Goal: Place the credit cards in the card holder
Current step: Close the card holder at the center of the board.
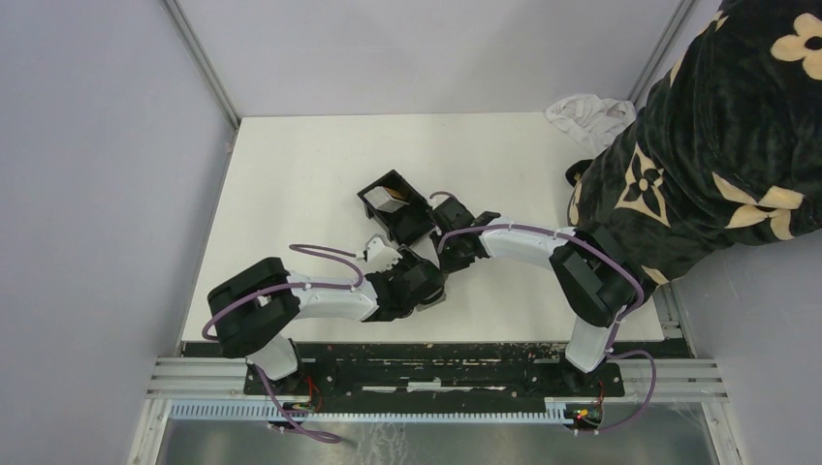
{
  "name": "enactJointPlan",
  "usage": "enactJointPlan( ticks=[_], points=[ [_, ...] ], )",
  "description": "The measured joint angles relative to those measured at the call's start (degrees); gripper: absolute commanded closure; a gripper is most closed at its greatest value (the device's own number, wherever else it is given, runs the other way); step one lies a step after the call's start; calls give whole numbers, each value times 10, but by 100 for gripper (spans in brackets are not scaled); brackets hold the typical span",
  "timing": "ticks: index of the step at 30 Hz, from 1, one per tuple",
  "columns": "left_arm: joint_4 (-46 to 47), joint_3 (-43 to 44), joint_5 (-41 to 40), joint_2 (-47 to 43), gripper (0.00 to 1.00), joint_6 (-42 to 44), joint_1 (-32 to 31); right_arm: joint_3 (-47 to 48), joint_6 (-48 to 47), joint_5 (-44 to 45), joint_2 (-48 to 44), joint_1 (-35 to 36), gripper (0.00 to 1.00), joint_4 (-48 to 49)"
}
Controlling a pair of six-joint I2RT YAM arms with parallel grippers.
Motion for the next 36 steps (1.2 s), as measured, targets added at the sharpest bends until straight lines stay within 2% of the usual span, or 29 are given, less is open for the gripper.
enactJointPlan(
  ticks=[3, 6, 15, 19, 25, 36],
  points=[
    [9, -5, 7, 8, 42, -10, 0, -5, 3, -1, -6, -3, 63, -1],
    [12, -6, 7, 10, 42, -12, 0, -7, 3, -1, -9, -5, 60, -4],
    [13, -6, 6, 13, 42, -20, 0, -14, 3, 6, -49, -8, 59, -32],
    [13, -6, 5, 15, 42, -32, 0, -25, 3, 6, -98, -8, 68, -39],
    [14, -6, 4, 17, 42, -40, 0, -73, 23, -32, -158, -8, 97, -20],
    [37, -14, 4, 17, 43, -40, 2, -118, 54, -153, -162, 10, 99, 52]
  ],
)
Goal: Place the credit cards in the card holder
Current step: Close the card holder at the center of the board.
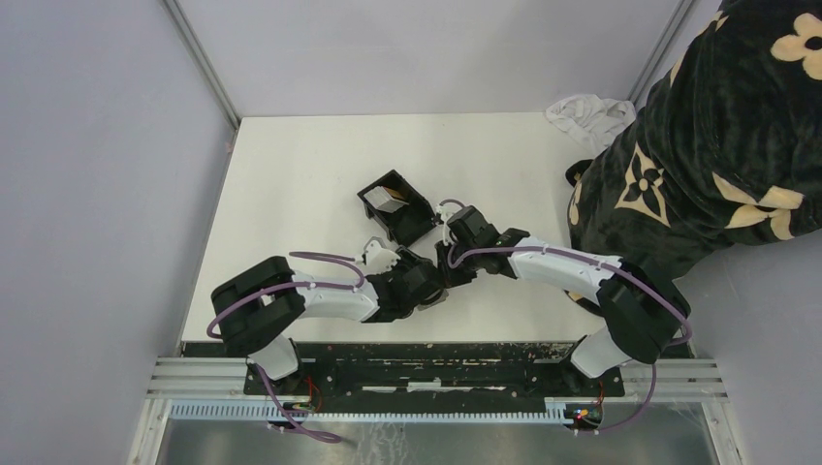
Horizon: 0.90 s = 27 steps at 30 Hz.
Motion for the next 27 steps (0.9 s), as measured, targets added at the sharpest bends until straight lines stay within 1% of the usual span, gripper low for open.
enactJointPlan(
  ticks=[6, 12, 20, 27],
  points=[
    [2, -4, 4, -3, 42, 2, 7, 0, 11, -27, 35, 6, 99, 23],
    [-4, -9, 7, -16, 38, 23, 11, -4, 31, -46, 92, 5, 99, 61],
    [-40, -9, 4, -38, 34, 63, 16, -12, 51, -68, 105, 4, 99, 109],
    [-93, 5, 2, -82, 32, 82, 11, -17, 53, -69, 109, 8, 99, 131]
  ],
)
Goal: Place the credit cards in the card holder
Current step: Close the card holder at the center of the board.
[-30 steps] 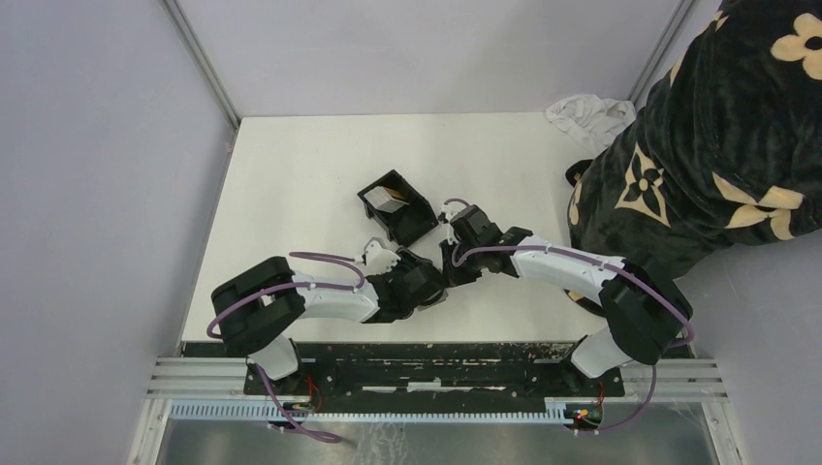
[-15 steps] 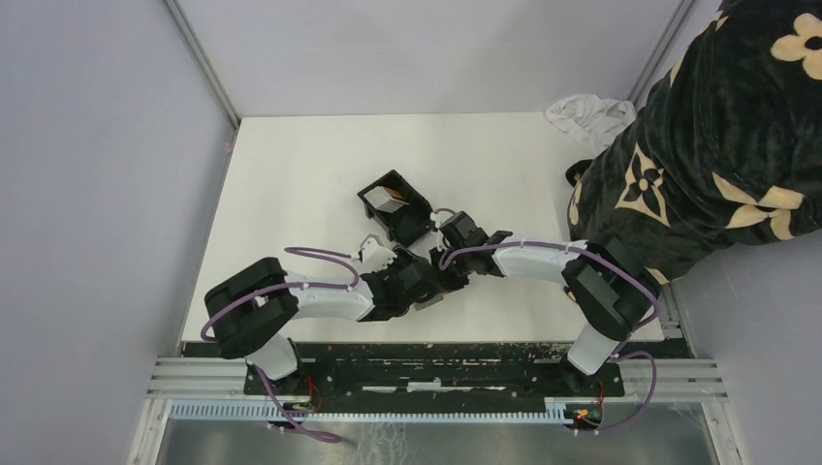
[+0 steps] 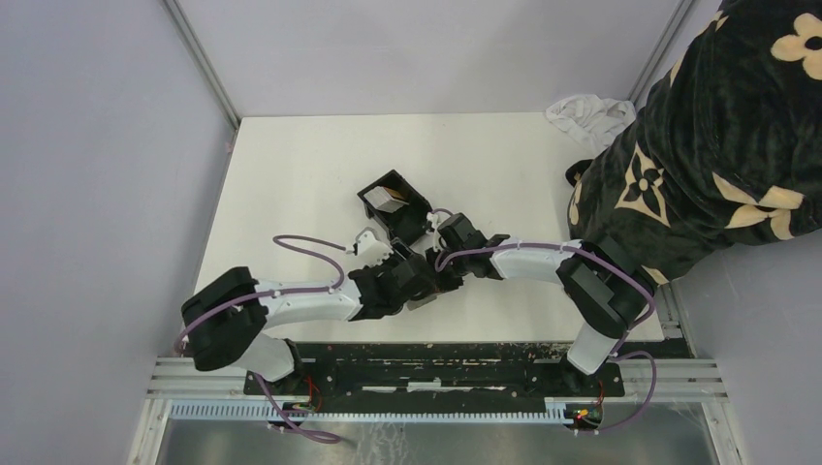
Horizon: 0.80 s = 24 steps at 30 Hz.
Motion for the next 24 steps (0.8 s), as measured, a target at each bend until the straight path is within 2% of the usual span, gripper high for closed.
enactJointPlan(
  ticks=[6, 10, 13, 14, 24],
  points=[
    [-56, 2, -18, -76, 33, -3, -13, 0, -1, 0, 0, 1, 99, 1],
    [-106, -7, -24, -105, 45, -37, -24, 0, -3, 0, 0, 1, 99, 1],
    [-142, -28, -21, -106, 61, -66, -35, 0, -5, 0, 0, 1, 99, 1],
    [-156, -35, -17, -106, 62, -77, -37, 1, -5, 0, 0, 1, 99, 0],
    [-208, -56, 2, -99, 64, -115, -44, 10, -16, 0, 4, 2, 99, -13]
  ],
)
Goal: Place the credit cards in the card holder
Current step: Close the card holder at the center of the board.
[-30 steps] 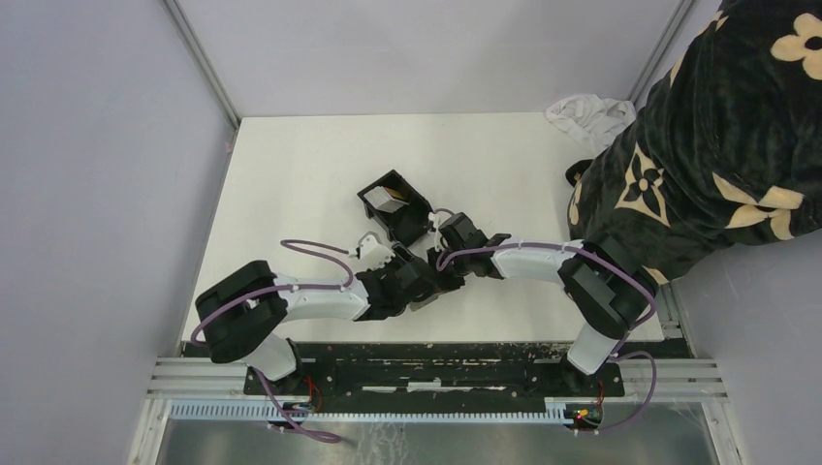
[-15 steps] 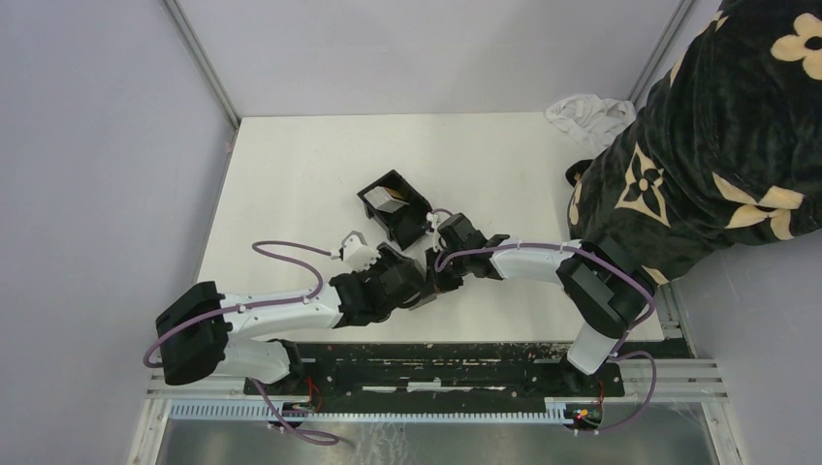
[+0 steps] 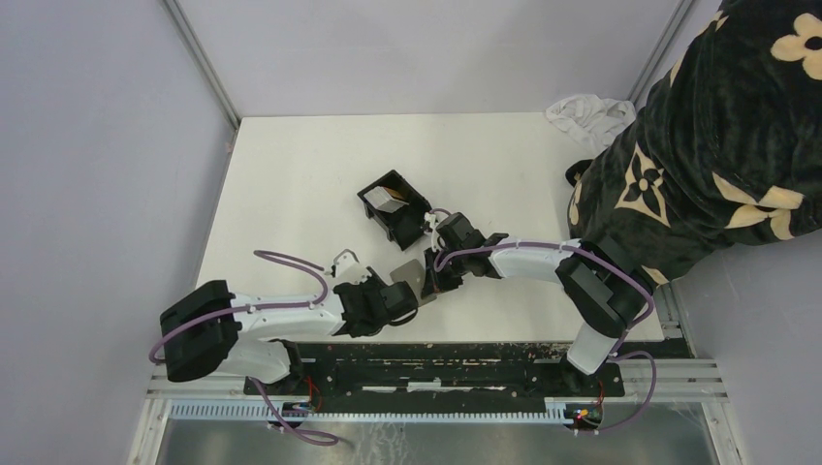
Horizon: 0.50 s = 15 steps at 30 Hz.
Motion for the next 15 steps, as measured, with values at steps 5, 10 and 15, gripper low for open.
enactJointPlan(
  ticks=[5, 10, 15],
  points=[
    [12, -4, 2, 22, 63, 0, 0, 1, -2, 0, 0, 0, 99, -2],
    [38, -5, 7, 56, 63, 0, 0, 1, -2, 0, 0, 0, 99, -4],
    [69, 0, 9, 84, 63, 5, 11, 5, -8, 1, 0, 1, 99, -11]
  ],
)
